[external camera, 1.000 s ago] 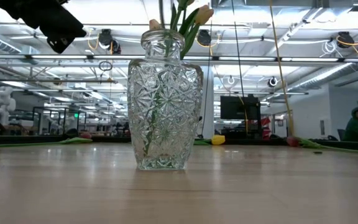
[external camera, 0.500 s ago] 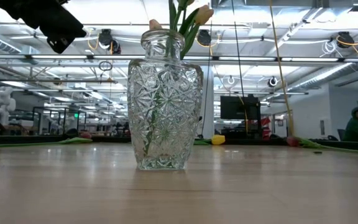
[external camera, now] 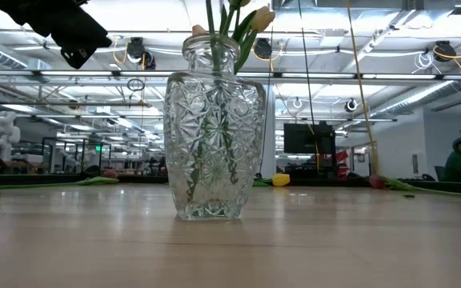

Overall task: Sort flowers into vase by color
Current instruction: Put the black flower into the transparent vase

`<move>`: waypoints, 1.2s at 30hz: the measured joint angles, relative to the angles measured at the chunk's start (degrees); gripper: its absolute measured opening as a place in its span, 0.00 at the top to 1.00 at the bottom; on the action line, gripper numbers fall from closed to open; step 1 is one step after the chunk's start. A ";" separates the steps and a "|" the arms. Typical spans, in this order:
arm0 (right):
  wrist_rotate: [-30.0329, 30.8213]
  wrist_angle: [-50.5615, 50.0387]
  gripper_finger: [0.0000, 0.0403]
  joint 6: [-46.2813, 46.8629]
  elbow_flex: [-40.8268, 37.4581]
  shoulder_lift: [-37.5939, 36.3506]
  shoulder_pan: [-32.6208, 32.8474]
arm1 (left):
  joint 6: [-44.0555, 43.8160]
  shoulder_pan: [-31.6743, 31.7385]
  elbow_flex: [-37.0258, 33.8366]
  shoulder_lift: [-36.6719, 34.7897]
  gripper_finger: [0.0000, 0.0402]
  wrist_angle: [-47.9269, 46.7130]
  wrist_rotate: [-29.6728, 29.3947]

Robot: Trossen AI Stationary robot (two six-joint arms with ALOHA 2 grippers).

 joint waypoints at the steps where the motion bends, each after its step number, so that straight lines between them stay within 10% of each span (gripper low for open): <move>1: -0.82 -0.25 1.00 -0.39 0.00 0.00 0.00 | -0.02 0.01 0.00 0.00 0.79 -0.01 0.00; 36: -2.69 -6.28 0.73 -1.80 0.02 -0.72 -1.11 | -0.32 0.01 0.00 0.00 0.79 -0.10 -0.01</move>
